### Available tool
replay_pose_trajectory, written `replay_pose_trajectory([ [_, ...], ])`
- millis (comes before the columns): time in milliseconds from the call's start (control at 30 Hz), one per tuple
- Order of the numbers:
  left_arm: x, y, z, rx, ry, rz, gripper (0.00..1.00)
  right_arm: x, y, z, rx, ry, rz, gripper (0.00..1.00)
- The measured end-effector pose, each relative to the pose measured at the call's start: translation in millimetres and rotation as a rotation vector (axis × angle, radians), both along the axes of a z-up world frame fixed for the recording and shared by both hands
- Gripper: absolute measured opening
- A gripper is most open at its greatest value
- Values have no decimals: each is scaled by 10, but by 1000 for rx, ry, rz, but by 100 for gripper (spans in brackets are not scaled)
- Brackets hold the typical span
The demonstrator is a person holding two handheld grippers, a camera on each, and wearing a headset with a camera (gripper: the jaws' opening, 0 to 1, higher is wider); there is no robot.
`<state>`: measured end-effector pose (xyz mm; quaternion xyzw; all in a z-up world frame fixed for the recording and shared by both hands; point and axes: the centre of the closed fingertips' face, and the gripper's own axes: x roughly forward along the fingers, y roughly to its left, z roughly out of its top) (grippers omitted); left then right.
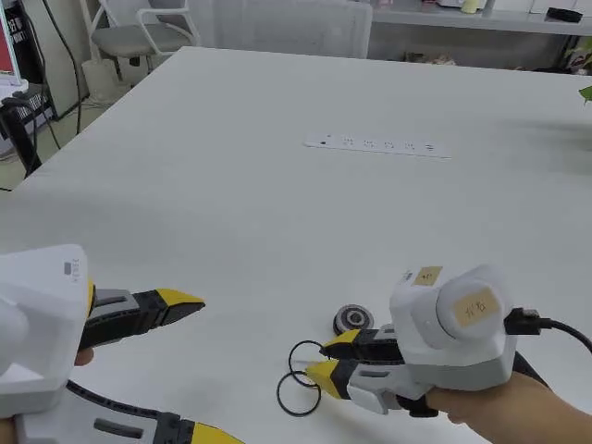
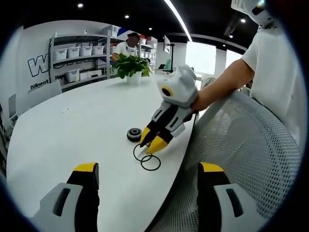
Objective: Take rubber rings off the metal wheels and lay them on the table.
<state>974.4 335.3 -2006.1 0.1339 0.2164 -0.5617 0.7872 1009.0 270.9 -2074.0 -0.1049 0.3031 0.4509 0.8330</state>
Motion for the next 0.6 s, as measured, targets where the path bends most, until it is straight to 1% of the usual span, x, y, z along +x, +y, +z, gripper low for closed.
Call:
replay_pose_trajectory([
  [100,3,1,2,-1,-1,1,82,-28,29,-8,-4,-1,23,20],
  [233,2,3,0,1,-2,1,82,-58,56,-37,-31,-12,51,23],
  [300,2,4,-1,1,-1,1,82,-58,58,-41,-41,-20,58,27],
  [400,6,8,1,2,-4,3,82,-31,30,-40,-54,-31,50,29],
  [433,7,9,3,2,-4,4,82,-19,16,-37,-52,-27,43,30],
  [467,7,10,3,2,-4,5,82,-3,0,-29,-40,-14,28,29],
  [500,8,11,4,2,-4,5,82,8,-10,-21,-35,-12,21,29],
  [600,9,12,7,2,-6,6,82,62,-44,38,-20,-23,-2,27],
])
